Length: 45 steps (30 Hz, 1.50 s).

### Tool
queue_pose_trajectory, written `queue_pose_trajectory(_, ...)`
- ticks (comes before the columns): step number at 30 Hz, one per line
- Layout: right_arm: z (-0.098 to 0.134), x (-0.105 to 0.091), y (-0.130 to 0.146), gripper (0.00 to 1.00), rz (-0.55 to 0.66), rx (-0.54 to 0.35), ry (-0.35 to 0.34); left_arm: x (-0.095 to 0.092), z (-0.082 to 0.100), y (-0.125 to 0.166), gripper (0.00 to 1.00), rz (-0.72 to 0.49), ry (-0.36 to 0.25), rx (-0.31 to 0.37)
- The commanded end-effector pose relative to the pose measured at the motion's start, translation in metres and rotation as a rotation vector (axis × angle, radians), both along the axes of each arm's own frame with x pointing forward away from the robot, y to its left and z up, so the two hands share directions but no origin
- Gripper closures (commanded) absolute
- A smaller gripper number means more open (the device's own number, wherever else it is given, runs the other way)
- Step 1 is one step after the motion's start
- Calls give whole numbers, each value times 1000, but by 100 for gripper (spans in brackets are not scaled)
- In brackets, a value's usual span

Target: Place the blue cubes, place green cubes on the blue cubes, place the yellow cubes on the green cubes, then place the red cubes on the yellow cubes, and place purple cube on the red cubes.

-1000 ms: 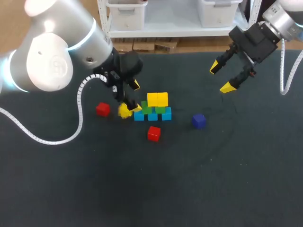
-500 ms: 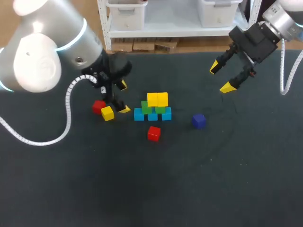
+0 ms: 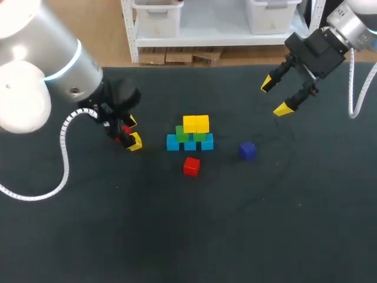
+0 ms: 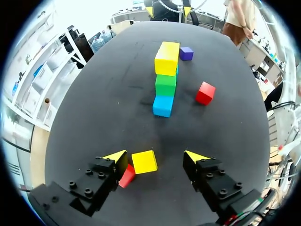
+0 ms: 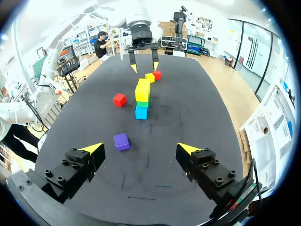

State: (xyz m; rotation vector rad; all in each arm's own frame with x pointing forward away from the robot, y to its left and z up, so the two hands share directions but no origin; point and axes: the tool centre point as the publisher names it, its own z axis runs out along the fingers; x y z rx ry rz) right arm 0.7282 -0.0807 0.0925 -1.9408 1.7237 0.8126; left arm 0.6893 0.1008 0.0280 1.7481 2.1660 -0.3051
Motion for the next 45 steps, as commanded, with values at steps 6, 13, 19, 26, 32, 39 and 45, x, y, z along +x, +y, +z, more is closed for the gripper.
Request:
queue_pose_trajectory(6, 0, 1, 0, 0, 2, 2, 0, 14, -5, -11, 24, -41, -6, -23)
queue_pose_trajectory(13, 0, 1, 0, 0, 2, 2, 0, 20, -18, -16, 42, -56, 7, -31)
queue_pose_trajectory(19, 0, 1, 0, 0, 2, 2, 0, 21, -28, -9, 46, -44, 28, -16)
queue_pose_trajectory(26, 0, 1, 0, 0, 2, 2, 0, 18, -28, 12, 43, -1, 31, 6)
queue_pose_trajectory(32, 0, 1, 0, 0, 2, 2, 0, 8, -27, 24, 43, 25, 35, 14)
queue_pose_trajectory(39, 0, 1, 0, 0, 2, 2, 0, -2, -28, 28, 40, 30, 45, 15)
queue_pose_trajectory(45, 0, 1, 0, 0, 2, 2, 0, 0, -28, 25, 40, 23, 41, 11)
